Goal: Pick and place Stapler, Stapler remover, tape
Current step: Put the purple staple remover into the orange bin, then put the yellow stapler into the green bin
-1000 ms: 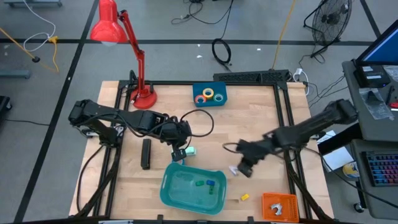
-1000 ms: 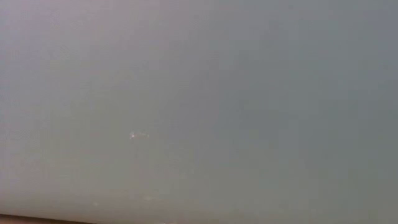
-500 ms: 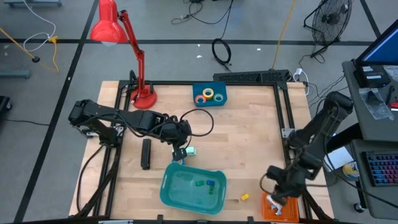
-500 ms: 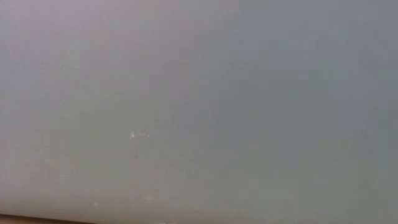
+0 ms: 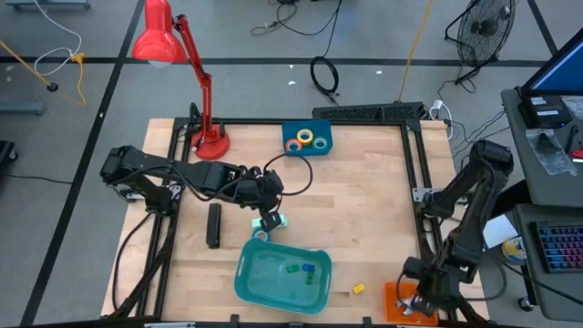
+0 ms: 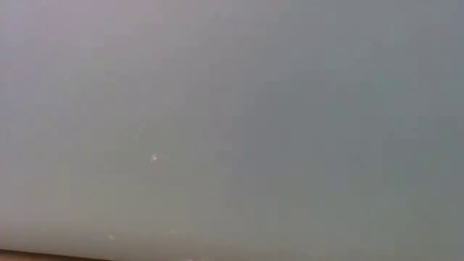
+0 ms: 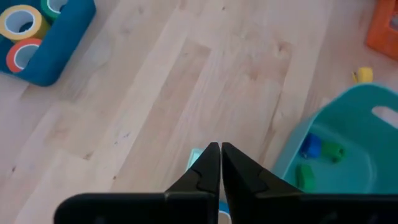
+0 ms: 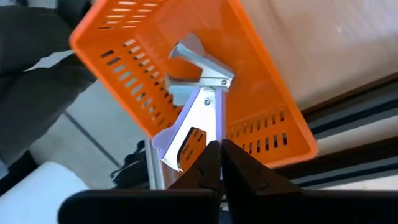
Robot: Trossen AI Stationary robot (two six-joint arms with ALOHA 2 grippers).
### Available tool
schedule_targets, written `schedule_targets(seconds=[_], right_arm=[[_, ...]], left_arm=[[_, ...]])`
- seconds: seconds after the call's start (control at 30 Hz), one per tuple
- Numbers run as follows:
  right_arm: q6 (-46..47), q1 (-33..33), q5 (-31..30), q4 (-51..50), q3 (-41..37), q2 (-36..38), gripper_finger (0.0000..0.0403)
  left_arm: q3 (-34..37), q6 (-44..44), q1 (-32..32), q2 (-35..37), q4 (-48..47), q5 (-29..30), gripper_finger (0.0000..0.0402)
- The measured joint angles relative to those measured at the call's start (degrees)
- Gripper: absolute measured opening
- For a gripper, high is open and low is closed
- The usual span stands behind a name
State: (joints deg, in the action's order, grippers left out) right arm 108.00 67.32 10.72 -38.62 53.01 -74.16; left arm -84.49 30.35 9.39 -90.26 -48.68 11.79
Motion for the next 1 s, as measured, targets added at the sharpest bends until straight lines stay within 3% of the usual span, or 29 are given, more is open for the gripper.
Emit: schedule_targets(seconds=[0.67,1.0], right_arm=[[-1.3,0.2,5.6,-0.8,0.0,-10.8,0.0001],[-0.5,-0.5,2.8,-2.1,0.0,-7.7,0.008]], left_arm=[[0.0,2.4,0.0,0.0,2.4,0.3,0.0008],[0.0,2.7,0.0,0.0,3.5,0.2,0.0004]])
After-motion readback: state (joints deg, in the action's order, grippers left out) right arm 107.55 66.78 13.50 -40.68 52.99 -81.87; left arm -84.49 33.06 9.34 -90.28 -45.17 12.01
